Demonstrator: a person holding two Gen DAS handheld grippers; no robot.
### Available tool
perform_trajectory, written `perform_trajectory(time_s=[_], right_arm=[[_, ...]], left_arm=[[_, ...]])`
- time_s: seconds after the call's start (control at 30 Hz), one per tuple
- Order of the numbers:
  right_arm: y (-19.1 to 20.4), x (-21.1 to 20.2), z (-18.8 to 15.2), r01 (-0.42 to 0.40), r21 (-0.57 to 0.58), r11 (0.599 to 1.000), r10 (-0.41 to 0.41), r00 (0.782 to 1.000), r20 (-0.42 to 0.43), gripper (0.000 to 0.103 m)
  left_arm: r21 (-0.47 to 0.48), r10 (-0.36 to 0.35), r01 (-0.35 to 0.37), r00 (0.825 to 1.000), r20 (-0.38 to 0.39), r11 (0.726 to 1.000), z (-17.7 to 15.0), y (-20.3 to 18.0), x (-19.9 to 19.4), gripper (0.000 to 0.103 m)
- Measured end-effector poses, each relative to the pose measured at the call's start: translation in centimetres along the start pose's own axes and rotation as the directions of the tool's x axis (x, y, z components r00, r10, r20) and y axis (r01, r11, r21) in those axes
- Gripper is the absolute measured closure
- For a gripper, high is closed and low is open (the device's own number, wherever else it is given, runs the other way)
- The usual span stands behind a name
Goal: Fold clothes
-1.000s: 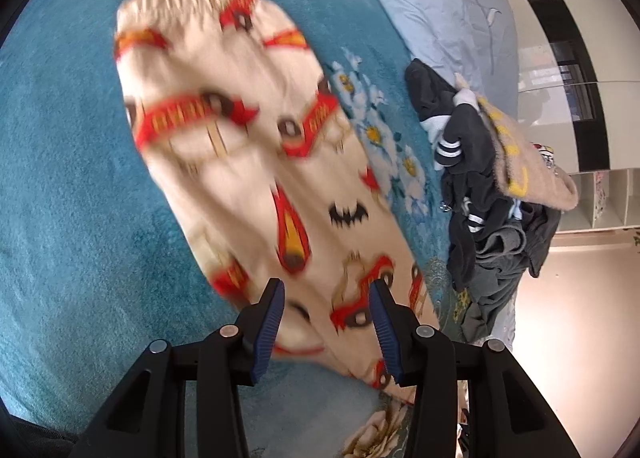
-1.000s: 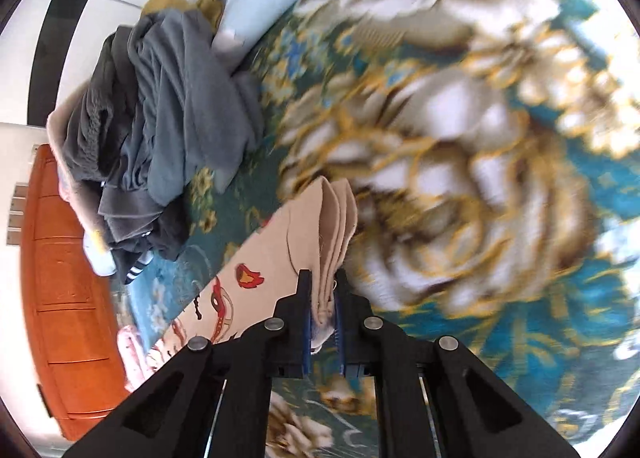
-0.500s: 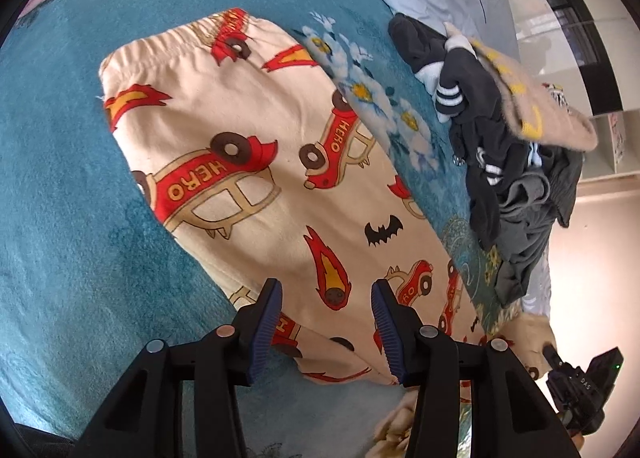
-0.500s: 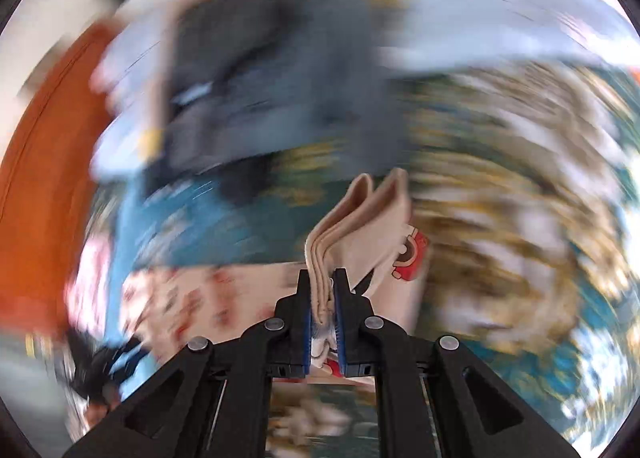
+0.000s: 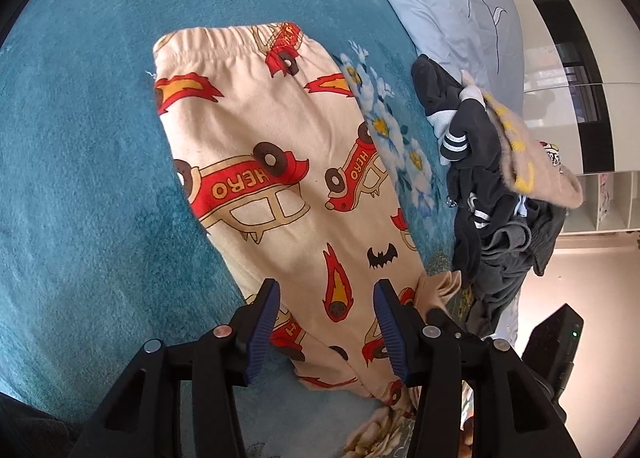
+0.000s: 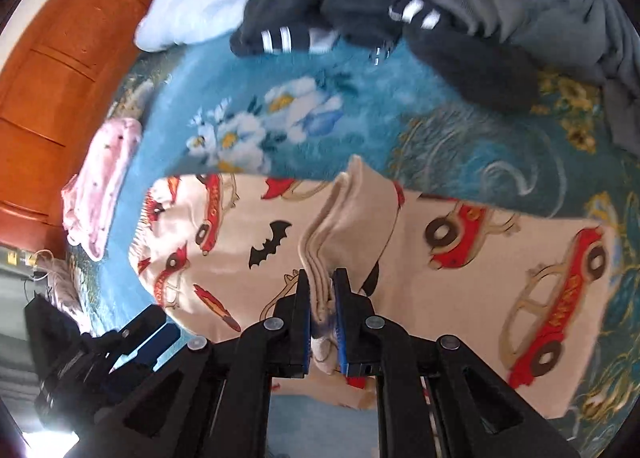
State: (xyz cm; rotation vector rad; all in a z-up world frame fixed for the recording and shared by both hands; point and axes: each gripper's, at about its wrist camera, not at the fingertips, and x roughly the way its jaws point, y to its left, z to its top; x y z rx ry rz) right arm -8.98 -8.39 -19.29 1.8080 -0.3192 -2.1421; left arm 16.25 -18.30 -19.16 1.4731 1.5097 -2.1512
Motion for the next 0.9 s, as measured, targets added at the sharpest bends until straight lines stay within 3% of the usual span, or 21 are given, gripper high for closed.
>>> perform_trajectory(time_s=[0.1,0.23,0.3,0.53,0.67,0.9], right_arm=[[0.2,0.7,-0.4,-0.046,-0.015,0.999,0.046,0.999,-0.023,0.078],[0.4,1.1,-0.5,-0.166,-0.044,0.985,0.163,0.984,-0.073,0.075],[-0.5,0.3,0.0,-0.198,-0.021,0.980,0.196,0.979,-0.057,0.071],[-7.1,-2.9,1.4,-0.158,0.102,0.982,0.158,0.987,0.012,0.066],[-9.5,-4.2,0.9,-0.104,0.086,0.991,0.104,0.995,0.002,0.058],[-13.0,-4.5,-0.5,-0.052,0.094,0.994,0.057,0.997,-0.053,0.058]], left_arm=[[0.021,-0.009,0.009,1.000,-0.006,1.000,-0.2,-0.5,0.1,0.049],[0.076,-0.035,0.037,0.999,-0.021,0.996,-0.6,-1.8,0.5,0.049],[0.103,-0.048,0.051,0.998,-0.030,0.993,-0.8,-2.5,0.6,0.049],[0.240,-0.059,0.081,0.994,-0.094,0.967,-2.7,-6.1,3.4,0.042],[0.305,-0.046,0.085,0.990,-0.135,0.948,-4.0,-8.0,5.8,0.042],[0.385,-0.034,0.101,0.983,-0.178,0.917,-5.5,-10.4,8.6,0.044]])
